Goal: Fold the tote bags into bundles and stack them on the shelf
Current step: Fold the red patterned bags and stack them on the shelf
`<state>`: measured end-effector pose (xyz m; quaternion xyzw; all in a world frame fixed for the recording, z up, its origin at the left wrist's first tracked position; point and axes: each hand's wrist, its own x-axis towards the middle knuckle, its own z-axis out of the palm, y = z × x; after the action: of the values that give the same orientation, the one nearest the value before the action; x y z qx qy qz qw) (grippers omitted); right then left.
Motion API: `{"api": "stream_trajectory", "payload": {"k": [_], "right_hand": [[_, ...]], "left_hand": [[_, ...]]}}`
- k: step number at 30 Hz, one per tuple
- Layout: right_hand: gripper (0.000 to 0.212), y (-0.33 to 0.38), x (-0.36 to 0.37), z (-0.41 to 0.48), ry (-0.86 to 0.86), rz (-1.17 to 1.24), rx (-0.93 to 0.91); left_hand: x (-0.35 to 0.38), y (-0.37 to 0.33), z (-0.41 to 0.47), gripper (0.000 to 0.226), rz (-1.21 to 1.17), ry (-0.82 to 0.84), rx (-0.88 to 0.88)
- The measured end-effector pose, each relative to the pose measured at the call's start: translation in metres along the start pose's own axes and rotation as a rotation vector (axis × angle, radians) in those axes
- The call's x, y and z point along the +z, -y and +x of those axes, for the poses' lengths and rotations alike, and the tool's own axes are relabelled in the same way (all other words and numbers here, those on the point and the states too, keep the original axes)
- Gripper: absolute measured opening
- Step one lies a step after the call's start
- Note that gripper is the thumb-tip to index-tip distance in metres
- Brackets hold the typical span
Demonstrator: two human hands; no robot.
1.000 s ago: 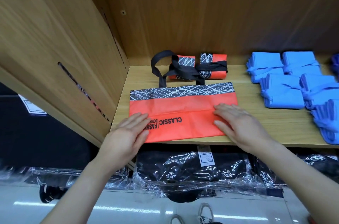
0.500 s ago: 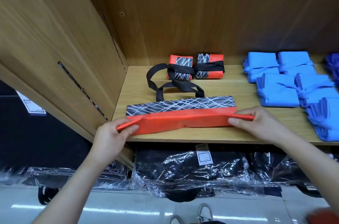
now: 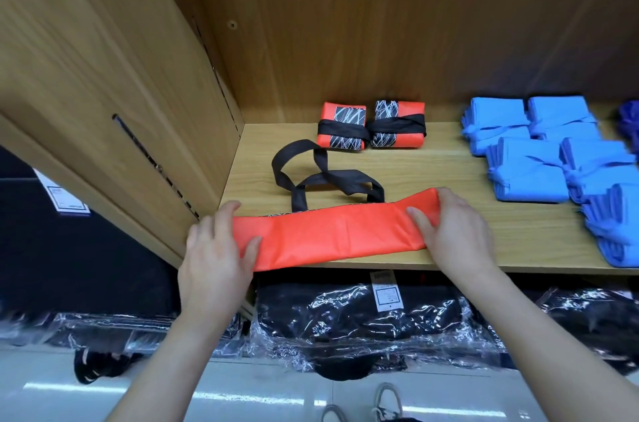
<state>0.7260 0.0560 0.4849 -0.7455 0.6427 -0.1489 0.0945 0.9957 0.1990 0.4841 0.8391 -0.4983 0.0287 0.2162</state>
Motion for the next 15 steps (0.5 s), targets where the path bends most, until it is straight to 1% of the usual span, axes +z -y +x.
{"api": "stream_trajectory", "payload": {"k": [1, 2, 3, 4, 5, 6, 8, 10, 11, 13, 15], "right_hand": [[0.049, 0.0, 0.0, 0.001, 0.005, -0.036, 0.014], [0.053, 0.0, -0.001, 0.002, 0.016, -0.064, 0.03], [0.055, 0.0, -0.001, 0.003, 0.033, -0.086, 0.042], [0.058, 0.0, -0.003, 0.004, 0.056, -0.11, 0.049], [0.06, 0.001, -0.004, 0.006, 0.085, -0.135, 0.051], [0.064, 0.001, -0.006, 0.007, 0.115, -0.155, 0.042], [0.074, 0.003, -0.011, 0.011, 0.173, -0.115, 0.032], [0.079, 0.005, -0.018, 0.015, 0.26, 0.05, 0.073], [0.078, 0.006, -0.019, 0.018, 0.284, 0.159, 0.096], [0.069, 0.007, -0.02, 0.02, 0.243, 0.358, 0.108], [0.066, 0.012, -0.021, 0.02, 0.129, 0.423, 0.033]], "left_hand": [[0.001, -0.001, 0.001, 0.051, 0.043, -0.005, 0.115], [0.003, -0.001, 0.002, 0.046, 0.086, 0.029, 0.241], [0.005, -0.002, 0.004, 0.039, 0.107, 0.102, 0.334], [0.007, -0.002, 0.005, 0.037, 0.113, 0.194, 0.379], [0.007, -0.004, 0.005, 0.041, 0.118, 0.284, 0.388], [0.008, -0.003, 0.004, 0.048, 0.121, 0.335, 0.387], [0.008, -0.003, 0.007, 0.056, 0.138, 0.344, 0.402], [0.004, -0.004, 0.008, 0.058, 0.159, 0.358, 0.405], [0.004, -0.004, 0.008, 0.056, 0.168, 0.357, 0.399], [0.0, -0.007, 0.007, 0.046, 0.176, 0.32, 0.41], [-0.007, -0.015, 0.003, 0.039, 0.174, 0.338, 0.411]]}}
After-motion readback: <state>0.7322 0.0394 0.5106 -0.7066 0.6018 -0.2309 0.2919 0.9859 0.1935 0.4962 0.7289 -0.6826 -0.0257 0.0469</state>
